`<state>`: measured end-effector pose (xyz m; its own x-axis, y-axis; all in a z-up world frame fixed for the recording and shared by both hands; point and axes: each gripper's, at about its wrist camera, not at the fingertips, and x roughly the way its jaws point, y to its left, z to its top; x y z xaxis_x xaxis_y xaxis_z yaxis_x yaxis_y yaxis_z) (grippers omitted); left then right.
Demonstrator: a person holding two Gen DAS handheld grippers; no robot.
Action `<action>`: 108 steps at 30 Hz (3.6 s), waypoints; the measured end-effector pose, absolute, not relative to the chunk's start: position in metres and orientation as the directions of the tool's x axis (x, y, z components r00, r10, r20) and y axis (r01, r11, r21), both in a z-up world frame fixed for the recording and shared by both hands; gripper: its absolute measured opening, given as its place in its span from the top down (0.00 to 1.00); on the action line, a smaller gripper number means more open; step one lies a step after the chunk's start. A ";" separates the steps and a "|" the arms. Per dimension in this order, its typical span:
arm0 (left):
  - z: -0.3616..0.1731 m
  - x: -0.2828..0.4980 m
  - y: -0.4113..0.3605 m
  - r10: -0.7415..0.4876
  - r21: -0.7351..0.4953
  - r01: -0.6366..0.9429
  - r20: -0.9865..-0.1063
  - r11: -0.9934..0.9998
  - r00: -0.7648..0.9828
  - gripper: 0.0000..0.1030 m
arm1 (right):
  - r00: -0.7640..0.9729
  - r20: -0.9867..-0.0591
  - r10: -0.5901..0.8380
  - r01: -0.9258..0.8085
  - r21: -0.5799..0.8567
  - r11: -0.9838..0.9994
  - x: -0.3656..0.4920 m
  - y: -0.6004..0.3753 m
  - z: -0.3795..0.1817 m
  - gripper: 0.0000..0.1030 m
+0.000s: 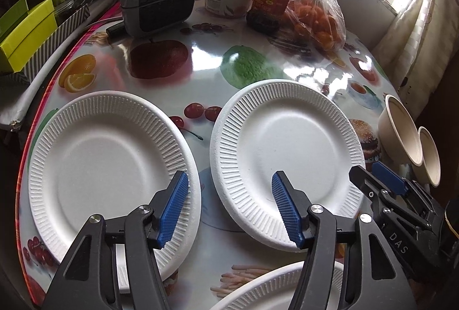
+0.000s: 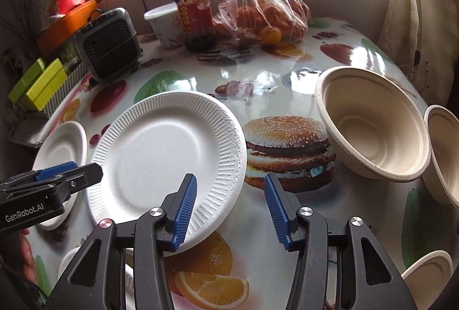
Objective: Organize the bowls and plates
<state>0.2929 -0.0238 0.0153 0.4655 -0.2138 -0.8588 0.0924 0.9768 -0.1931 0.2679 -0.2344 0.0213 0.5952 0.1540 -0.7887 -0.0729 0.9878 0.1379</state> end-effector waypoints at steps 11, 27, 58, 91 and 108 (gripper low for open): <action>0.014 0.295 -0.026 -0.239 -0.217 0.100 -0.858 0.971 0.455 0.51 | 0.575 -0.800 0.173 -0.074 0.159 0.984 0.272 -0.234 0.016 0.76; 0.017 0.293 -0.032 -0.249 -0.230 0.099 -0.855 0.968 0.454 0.51 | 0.575 -0.798 0.179 -0.054 0.181 0.982 0.267 -0.244 0.019 0.81; 0.012 0.293 -0.037 -0.268 -0.251 0.097 -0.859 0.963 0.437 0.69 | 0.577 -0.800 0.164 -0.023 0.185 0.983 0.262 -0.255 0.022 0.81; 0.042 0.225 -0.010 -0.273 -0.266 0.088 -0.813 0.960 0.514 0.69 | 0.629 -0.742 0.232 -0.097 0.221 0.970 0.196 -0.238 0.063 0.81; 0.043 0.172 0.001 -0.265 -0.268 0.074 -0.804 0.961 0.532 0.69 | 0.632 -0.728 0.266 -0.132 0.236 0.963 0.145 -0.232 0.065 0.81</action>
